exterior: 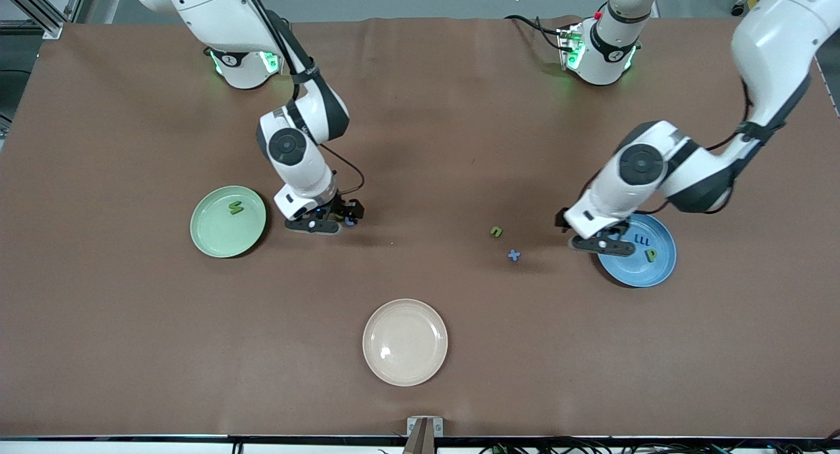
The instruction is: Sort upper and lower case letters into plates
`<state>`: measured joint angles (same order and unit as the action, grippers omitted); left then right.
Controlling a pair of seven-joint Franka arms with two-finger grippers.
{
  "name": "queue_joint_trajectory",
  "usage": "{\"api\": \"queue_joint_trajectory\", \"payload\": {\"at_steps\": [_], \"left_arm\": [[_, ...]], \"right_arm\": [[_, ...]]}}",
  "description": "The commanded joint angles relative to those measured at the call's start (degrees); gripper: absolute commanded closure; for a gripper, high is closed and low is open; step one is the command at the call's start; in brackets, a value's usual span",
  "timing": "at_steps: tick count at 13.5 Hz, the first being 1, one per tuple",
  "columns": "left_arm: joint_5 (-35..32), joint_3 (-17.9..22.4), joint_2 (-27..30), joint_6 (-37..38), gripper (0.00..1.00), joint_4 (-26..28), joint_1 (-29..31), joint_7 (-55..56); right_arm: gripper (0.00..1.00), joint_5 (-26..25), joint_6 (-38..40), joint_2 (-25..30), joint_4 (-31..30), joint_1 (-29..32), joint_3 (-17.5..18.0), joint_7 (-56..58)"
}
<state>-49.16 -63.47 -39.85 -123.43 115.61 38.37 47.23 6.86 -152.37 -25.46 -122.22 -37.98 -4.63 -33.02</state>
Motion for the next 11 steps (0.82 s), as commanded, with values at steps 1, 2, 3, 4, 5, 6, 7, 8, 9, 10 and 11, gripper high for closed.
{"api": "queue_joint_trajectory", "payload": {"at_steps": [1, 2, 3, 4, 5, 6, 7, 8, 9, 10, 11], "left_arm": [[2.66, 6.23, -0.22, 1.17, 0.01, -6.16, -10.46, 10.90], [3.28, 8.69, -0.57, 1.08, 0.00, -8.10, -14.51, 14.00], [3.98, 10.28, -1.27, 1.00, 0.01, -9.69, -17.25, 16.12], [4.51, 11.51, -2.76, 0.65, 0.01, -11.36, -19.45, 18.31], [4.43, 12.66, -4.17, 0.21, 0.01, -12.94, -21.21, 19.81], [4.08, 14.24, -5.48, -0.49, 0.00, -14.35, -23.41, 20.35], [4.34, 16.77, -6.28, -1.63, 0.01, -15.75, -25.86, 20.53], [4.51, 18.89, -6.90, -3.47, 0.01, -16.90, -28.06, 20.62], [4.78, 20.21, -7.17, -5.31, 0.01, -17.69, -29.39, 20.62], [5.65, 20.58, -7.52, -6.03, 0.01, -17.79, -29.75, 20.62], [5.92, 20.93, -7.87, -6.47, 0.01, -17.79, -29.76, 20.53]], "right_arm": [[0.05, -0.27, -1.79, -2.57, 0.66, -1.74, -0.64, 2.68], [0.06, -0.27, -1.88, -2.75, 0.75, -1.92, -0.55, 4.35], [0.08, -0.27, -1.88, -2.84, 0.75, -2.09, -0.64, 5.41], [0.09, -0.36, -1.88, -3.10, 0.75, -2.18, -0.64, 6.81], [0.10, -0.36, -1.88, -3.28, 1.01, -2.10, -0.64, 8.30], [0.11, -0.36, -1.88, -3.54, 1.36, -1.92, -0.73, 9.88], [0.12, -0.36, -1.88, -3.71, 1.72, -1.66, -0.73, 11.47], [0.13, -0.44, -1.88, -3.89, 1.89, -1.48, -0.73, 12.96], [0.14, -0.79, -1.88, -4.15, 1.98, -1.39, -0.81, 13.93], [0.14, -1.06, -1.88, -4.24, 1.98, -1.48, -0.81, 14.12], [0.15, -1.23, -1.88, -4.33, 1.98, -1.39, -0.81, 14.21]]}}
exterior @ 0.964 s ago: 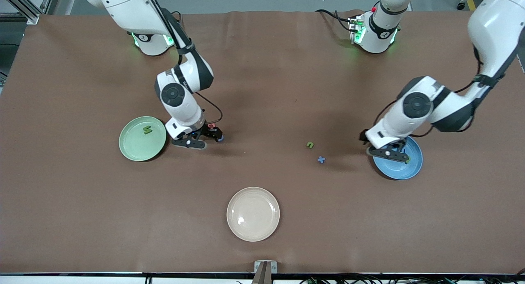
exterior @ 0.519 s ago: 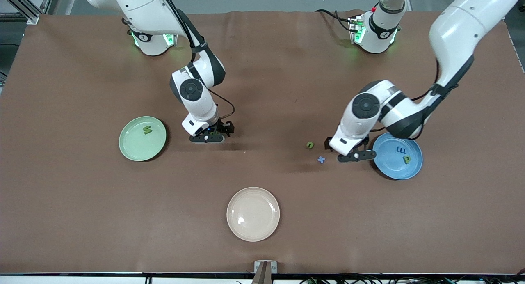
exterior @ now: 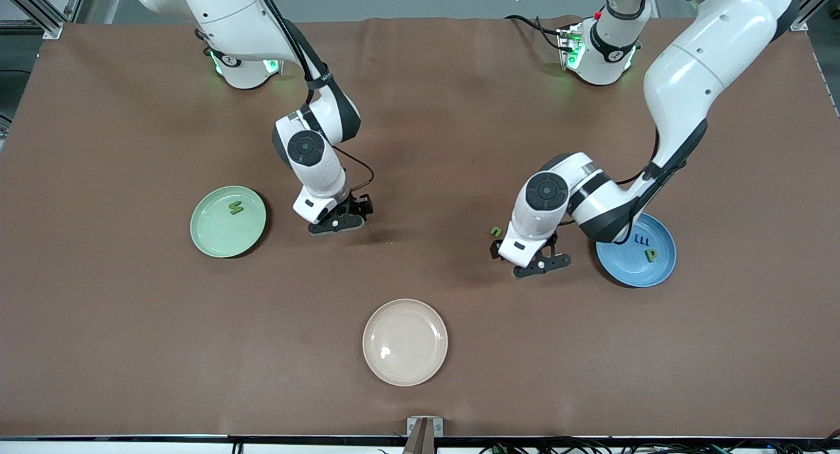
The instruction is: Sort upper and lower case letters into plates
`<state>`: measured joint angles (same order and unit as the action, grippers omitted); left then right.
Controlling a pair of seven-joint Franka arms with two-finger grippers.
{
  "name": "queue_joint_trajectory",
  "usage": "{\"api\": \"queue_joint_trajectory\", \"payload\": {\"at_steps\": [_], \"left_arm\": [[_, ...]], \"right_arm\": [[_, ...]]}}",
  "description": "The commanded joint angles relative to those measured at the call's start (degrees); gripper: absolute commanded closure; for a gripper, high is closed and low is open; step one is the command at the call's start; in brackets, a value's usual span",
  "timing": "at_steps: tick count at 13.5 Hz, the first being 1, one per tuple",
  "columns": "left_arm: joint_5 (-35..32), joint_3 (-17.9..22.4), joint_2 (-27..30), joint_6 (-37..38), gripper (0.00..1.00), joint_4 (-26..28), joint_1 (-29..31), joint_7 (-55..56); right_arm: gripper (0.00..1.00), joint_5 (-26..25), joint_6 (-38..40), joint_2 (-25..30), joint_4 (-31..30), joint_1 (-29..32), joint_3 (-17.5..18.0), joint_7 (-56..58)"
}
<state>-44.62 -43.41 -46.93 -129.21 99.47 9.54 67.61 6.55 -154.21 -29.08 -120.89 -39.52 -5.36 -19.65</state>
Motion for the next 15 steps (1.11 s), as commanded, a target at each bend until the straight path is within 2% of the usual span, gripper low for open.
{"api": "queue_joint_trajectory", "payload": {"at_steps": [1, 3, 5, 7, 10, 13, 14, 15], "left_arm": [[1.38, 0.96, -1.49, -1.74, 0.01, -1.73, -0.93, 0.16], [1.82, 1.05, -1.94, -2.72, 0.02, -1.56, -0.75, 0.25], [2.08, 1.05, -2.03, -2.72, 0.10, -1.03, -0.31, 0.16], [2.08, 1.05, -2.37, -2.80, 0.19, -0.59, -0.14, 0.16], [2.17, 1.13, -2.38, -2.72, 0.26, -0.41, -0.05, 0.16], [2.17, 1.22, -2.38, -2.72, 0.36, 0.38, 0.21, 0.07], [2.17, 1.22, -2.38, -2.72, 0.39, 0.55, 0.22, 0.07], [2.17, 1.22, -2.38, -2.72, 0.44, 0.47, 0.13, 0.07]], "right_arm": [[0.16, -1.19, 0.05, -0.97, 0.65, 0.14, -0.09, 0.84], [0.21, -1.89, 0.05, -1.41, 0.65, -0.12, -0.09, 0.92], [0.31, -3.12, 0.75, -1.33, 0.65, 0.32, 0.00, 2.67], [0.34, -3.12, 0.93, -1.41, 0.13, 0.49, 0.00, 2.77], [0.46, -3.12, 2.07, -1.24, -0.05, 0.32, 0.00, 2.86], [0.74, -3.12, 2.25, -0.98, -0.05, 1.01, -0.18, 2.86], [0.89, -3.03, 2.77, -0.54, 0.04, 1.98, -0.09, 2.77], [0.98, -2.77, 4.08, -0.01, 0.30, 2.51, -0.09, 2.60]]}}
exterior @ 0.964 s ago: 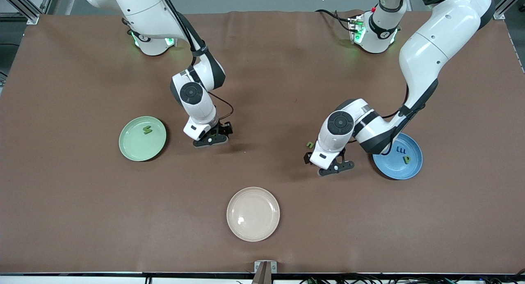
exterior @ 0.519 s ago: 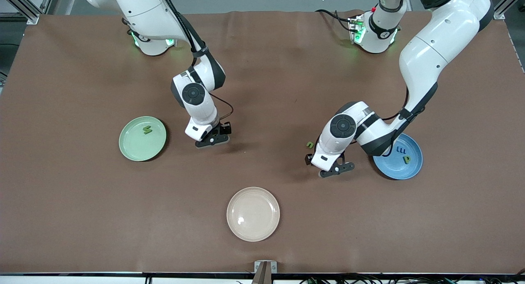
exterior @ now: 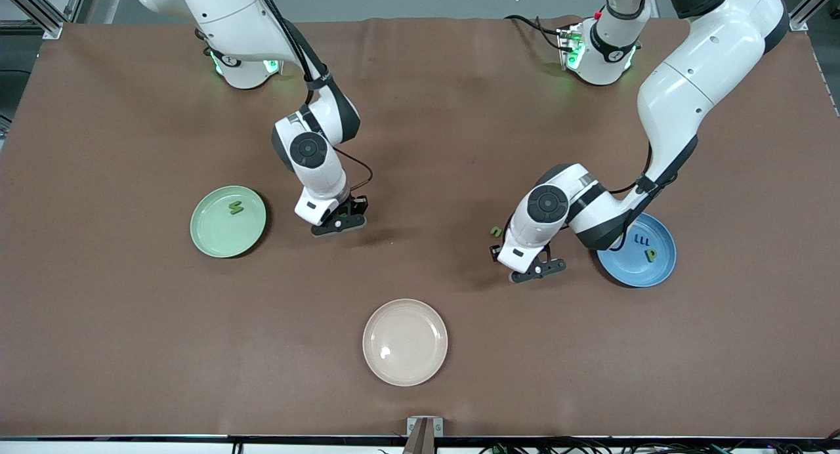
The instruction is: Sort upper and lower case letters into plates
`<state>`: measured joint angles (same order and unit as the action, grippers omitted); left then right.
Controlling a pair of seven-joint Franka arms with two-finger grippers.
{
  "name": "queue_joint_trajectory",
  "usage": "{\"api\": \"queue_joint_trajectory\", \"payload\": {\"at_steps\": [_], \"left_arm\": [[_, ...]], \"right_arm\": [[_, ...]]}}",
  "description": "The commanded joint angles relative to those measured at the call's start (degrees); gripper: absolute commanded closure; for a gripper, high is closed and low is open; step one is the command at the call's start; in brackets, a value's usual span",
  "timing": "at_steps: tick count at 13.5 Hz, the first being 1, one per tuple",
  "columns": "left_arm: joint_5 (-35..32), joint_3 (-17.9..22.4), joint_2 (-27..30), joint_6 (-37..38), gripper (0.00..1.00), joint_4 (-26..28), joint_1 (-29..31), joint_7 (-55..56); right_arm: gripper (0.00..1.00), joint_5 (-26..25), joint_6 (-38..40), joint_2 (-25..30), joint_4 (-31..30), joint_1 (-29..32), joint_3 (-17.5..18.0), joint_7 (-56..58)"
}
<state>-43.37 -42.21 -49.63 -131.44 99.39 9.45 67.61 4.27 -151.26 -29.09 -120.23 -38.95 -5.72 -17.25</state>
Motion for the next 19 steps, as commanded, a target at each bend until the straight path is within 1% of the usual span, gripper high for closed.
{"api": "queue_joint_trajectory", "payload": {"at_steps": [1, 3, 4, 6, 7, 10, 11, 13, 14, 15, 16, 19], "left_arm": [[1.01, 0.11, 0.32, -0.48, 0.48, 0.54, 0.21, 0.07], [1.01, 0.11, 0.32, -0.48, 0.58, 0.54, 0.21, 0.07], [1.01, 0.11, 0.32, -0.48, 0.63, 0.54, 0.21, 0.16], [0.92, 0.11, 0.32, -0.48, 0.71, 0.54, 0.21, 0.16], [1.01, 0.11, 0.32, -0.48, 0.74, 0.45, 0.21, 0.16], [1.01, 0.02, 0.85, -0.31, 0.76, 0.45, 0.48, 0.07], [1.01, 0.02, 1.20, 0.04, 0.76, 0.45, 0.65, -0.02], [1.36, -0.59, 2.16, 0.22, 0.76, 1.24, 2.31, -0.28], [1.44, -1.90, 2.69, 0.65, 0.76, 1.76, 3.80, -0.46], [1.45, -4.44, 2.78, 2.49, 0.76, 2.12, 6.52, -0.63], [1.45, -8.03, 2.78, 6.25, 0.76, 2.12, 9.59, -1.68], [1.36, -16.13, 2.78, 15.66, 0.76, 2.73, 18.47, -10.27]], "right_arm": [[1.00, -0.31, 3.23, 1.48, -0.01, 2.56, 0.27, 0.46], [1.00, -0.31, 10.68, 5.08, 1.65, 5.36, 0.35, 0.81], [1.00, -0.31, 14.99, 6.40, 2.79, 6.85, 0.27, 3.60], [1.00, -0.31, 20.29, 8.86, 3.42, 11.85, 0.27, 12.28], [1.00, -0.22, 21.44, 9.92, 3.07, 14.32, 0.27, 16.76], [1.00, -0.22, 22.07, 11.16, 0.01, 21.61, 0.27, 26.97], [1.00, -0.22, 21.63, 11.34, -1.23, 23.46, 0.27, 29.27], [1.00, -0.22, 20.75, 11.43, -3.60, 24.97, 0.18, 30.08], [1.00, -0.22, 19.01, 11.34, -5.26, 25.67, 0.27, 30.08], [1.00, -0.22, 16.47, 11.25, -7.11, 26.03, 0.27, 30.08], [1.00, -0.22, 14.44, 11.08, -8.26, 26.03, 0.27, 30.08], [1.00, 0.13, 11.61, 10.64, -9.85, 26.03, 0.27, 29.91]]}}
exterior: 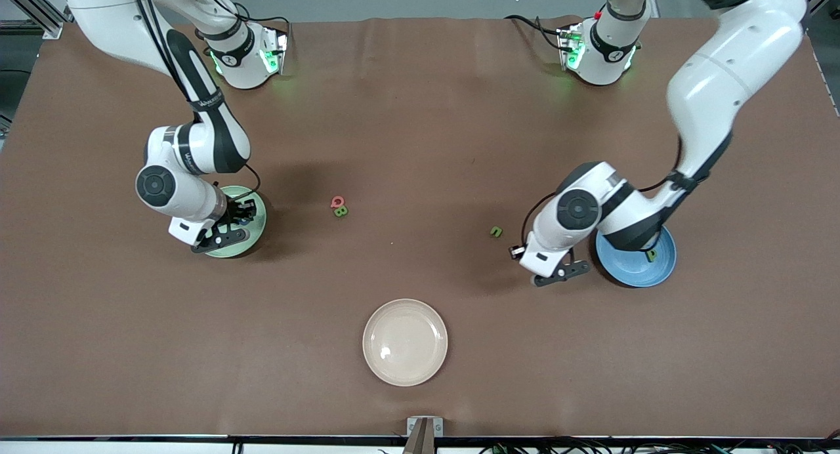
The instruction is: Sort upper and lower case letters into plates
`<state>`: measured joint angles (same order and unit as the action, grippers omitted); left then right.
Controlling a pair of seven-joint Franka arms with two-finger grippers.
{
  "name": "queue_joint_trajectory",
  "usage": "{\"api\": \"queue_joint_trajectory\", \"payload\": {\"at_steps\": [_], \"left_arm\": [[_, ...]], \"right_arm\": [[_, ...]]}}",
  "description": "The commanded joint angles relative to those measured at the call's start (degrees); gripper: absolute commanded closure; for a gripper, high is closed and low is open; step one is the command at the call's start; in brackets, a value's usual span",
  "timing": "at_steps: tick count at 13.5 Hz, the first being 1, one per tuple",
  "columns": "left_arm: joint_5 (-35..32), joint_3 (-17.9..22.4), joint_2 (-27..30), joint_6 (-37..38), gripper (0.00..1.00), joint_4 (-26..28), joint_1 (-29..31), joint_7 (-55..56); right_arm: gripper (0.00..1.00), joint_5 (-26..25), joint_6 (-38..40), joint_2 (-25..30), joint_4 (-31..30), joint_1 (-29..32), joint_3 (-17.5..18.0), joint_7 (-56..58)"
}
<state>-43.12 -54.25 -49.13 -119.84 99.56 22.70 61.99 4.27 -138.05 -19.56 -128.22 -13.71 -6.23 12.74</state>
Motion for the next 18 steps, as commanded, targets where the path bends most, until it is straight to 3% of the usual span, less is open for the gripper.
{"api": "queue_joint_trajectory", "payload": {"at_steps": [1, 2, 3, 4, 5, 6, 10, 15, 18], "left_arm": [[1.19, -6.37, 2.29, 6.43, 0.76, 3.35, 8.30, -7.38], [1.11, -8.13, 2.29, 8.37, 0.76, 4.32, 11.37, -10.20], [0.93, -9.28, 2.29, 9.26, 0.76, 5.54, 14.19, -13.27], [0.23, -10.60, 2.37, 9.36, 0.76, 7.04, 17.52, -16.87], [-0.82, -10.79, 2.29, 9.36, 0.76, 7.92, 19.64, -19.95], [-3.00, -10.79, 2.37, 9.36, 0.76, 8.80, 21.58, -23.02], [-8.28, -10.00, 1.24, 8.40, 0.76, 9.07, 25.28, -31.66], [-11.81, -4.21, 0.71, 1.29, 0.76, 8.63, 24.15, -36.15], [-12.95, -1.57, 0.35, -0.48, 0.76, 8.20, 23.18, -38.60]], "right_arm": [[0.99, 0.13, -1.69, 1.02, -2.03, 0.88, 0.87, -0.08], [0.97, 0.13, -1.61, 1.02, -2.03, 0.88, 0.78, -0.08], [0.88, 0.13, -1.60, 0.93, -2.03, 1.05, 0.78, -0.08], [0.63, 0.13, -1.60, 0.75, -2.03, 1.14, 0.78, -0.08], [0.10, 0.21, -1.60, 0.75, -2.03, 1.14, 0.87, -0.34], [0.00, 0.30, -1.08, 0.84, -1.86, 1.14, 0.87, -0.52], [0.00, 8.46, 3.13, 1.37, 0.68, -2.00, 1.13, -4.89], [0.00, 8.65, 2.88, 0.84, 4.90, -13.07, 1.13, -26.85], [0.00, 8.57, -0.09, -2.05, 6.93, -17.48, 1.04, -29.17]]}}
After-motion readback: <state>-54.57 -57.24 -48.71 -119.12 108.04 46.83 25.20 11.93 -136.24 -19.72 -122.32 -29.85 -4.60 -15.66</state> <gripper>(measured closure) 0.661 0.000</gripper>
